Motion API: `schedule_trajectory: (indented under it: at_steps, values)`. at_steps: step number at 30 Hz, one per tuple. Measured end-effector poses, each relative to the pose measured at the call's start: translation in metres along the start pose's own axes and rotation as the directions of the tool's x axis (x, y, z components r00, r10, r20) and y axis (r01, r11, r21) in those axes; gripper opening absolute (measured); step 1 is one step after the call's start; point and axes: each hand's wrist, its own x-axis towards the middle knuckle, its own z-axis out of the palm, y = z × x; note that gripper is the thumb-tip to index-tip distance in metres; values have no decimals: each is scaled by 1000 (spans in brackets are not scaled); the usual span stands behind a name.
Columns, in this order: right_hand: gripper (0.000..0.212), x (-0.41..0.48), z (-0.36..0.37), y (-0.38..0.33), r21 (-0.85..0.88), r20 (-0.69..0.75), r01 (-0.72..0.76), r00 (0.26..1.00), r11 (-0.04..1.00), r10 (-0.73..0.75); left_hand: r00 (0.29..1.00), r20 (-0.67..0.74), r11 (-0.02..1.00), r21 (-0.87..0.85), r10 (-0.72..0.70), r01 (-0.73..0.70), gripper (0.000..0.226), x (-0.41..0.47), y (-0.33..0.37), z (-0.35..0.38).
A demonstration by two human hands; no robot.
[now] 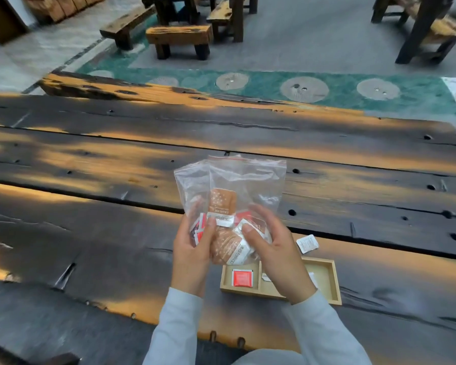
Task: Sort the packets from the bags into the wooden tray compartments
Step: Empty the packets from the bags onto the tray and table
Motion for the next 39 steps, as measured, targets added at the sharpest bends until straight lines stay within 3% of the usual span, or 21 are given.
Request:
schedule_trajectory:
  at_steps: [6, 12, 16, 20, 22, 24, 25, 27, 30, 34, 39]
  values:
    - [30, 34, -23, 18, -53, -112, -53, 993, 997, 47, 976, -211, 999, -18, -52, 49, 41, 38, -29, -5]
    - [30, 48, -27, 23, -33, -171, -94, 981, 995, 87, 855, -314, 893, 43, -414, 448, 22, 53, -108, -40]
    - [30, 50, -22, 24, -11, -184, -129, 975, 992, 124, 799, -341, 853, -19, -495, 521, 27, 69, -118, -58]
    - [30, 46, -12, 22, -4, -230, -125, 966, 992, 121, 858, -227, 882, -13, -461, 471, 36, 108, -104, -67]
    - [30, 44, -2, 22, 4, -262, -132, 957, 991, 128, 822, -192, 835, 27, -535, 550, 59, 123, -99, -72]
    - [31, 40, 3, 21, -5, -254, -129, 959, 992, 124, 737, -269, 748, 82, -620, 659, 96, 134, -106, -76]
    - [32, 40, 10, 21, -19, -263, -130, 957, 991, 120, 707, -309, 713, 116, -636, 692, 103, 137, -109, -82]
    - [32, 39, 24, 22, -41, -289, -129, 951, 991, 112, 718, -327, 696, 206, -614, 688, 94, 136, -111, -88]
    - [30, 38, 41, 26, -36, -320, -146, 939, 989, 127, 786, -147, 759, 206, -600, 618, 70, 122, -104, -79]
    - [32, 32, 65, 25, -61, -316, -120, 944, 991, 95, 780, 186, 802, 104, -597, 589, 53, 106, -74, -60]
    - [27, 16, 87, 21, -109, -283, -101, 957, 989, 67, 859, 289, 905, 84, -424, 418, 26, 98, -51, -44]
